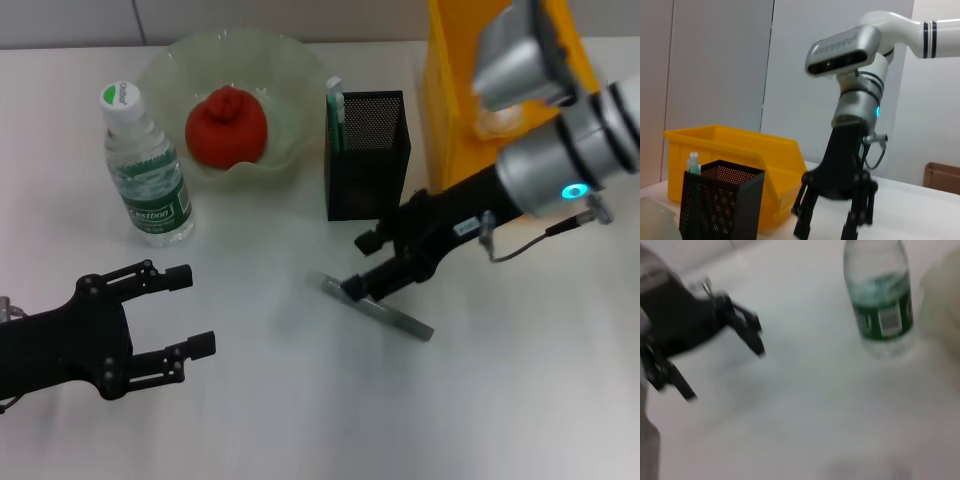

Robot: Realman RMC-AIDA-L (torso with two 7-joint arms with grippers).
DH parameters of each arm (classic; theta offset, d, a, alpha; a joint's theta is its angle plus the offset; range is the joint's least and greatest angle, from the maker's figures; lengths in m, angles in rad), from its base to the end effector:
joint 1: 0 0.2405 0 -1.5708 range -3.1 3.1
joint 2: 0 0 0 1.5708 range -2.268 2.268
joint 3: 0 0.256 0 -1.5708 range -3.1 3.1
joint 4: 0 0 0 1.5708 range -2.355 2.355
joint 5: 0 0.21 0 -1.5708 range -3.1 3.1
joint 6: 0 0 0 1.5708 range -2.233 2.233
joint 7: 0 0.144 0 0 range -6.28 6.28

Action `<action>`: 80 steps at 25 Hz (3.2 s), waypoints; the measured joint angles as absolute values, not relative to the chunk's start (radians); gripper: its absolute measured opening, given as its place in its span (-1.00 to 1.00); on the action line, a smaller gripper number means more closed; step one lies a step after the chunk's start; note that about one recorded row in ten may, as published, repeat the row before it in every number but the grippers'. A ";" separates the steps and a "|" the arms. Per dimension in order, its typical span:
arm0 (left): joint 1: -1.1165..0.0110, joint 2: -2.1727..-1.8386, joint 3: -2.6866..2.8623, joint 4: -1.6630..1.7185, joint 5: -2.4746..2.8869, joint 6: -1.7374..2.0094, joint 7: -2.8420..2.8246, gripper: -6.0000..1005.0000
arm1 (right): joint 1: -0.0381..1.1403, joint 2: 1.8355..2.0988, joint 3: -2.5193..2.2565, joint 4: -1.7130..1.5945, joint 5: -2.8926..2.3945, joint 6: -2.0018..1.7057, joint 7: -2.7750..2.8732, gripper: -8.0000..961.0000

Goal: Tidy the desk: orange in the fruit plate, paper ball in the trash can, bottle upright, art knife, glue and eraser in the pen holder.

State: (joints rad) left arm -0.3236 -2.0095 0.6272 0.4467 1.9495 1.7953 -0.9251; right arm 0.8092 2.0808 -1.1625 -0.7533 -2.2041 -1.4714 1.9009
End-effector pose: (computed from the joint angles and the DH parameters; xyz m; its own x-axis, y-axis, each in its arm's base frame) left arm -0.3165 0.2362 0.0068 0.7678 0.1734 0.6168 0.3373 -0.9279 -0.1590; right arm 0.1702 0.3667 -0.0534 0.9183 -0.3958 0.0075 -0.3959 -0.9181 0.0185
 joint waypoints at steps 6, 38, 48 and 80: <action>-0.322 -2.010 0.627 0.447 1.950 1.796 -0.924 0.56 | 0.840 2.083 -1.365 -0.751 -2.220 -1.375 1.992 0.50; -0.321 -2.009 0.618 0.448 1.942 1.818 -0.927 0.56 | 0.839 2.089 -1.583 -0.767 -2.212 -1.224 2.061 -0.62; -0.321 -2.009 0.618 0.450 1.942 1.819 -0.926 0.56 | 0.651 2.081 -1.202 -0.863 -1.791 -1.402 1.855 -0.70; -0.318 -2.014 0.619 0.450 1.947 1.865 -0.907 0.56 | 0.713 2.089 -0.895 -0.308 -1.370 -1.229 0.997 -0.71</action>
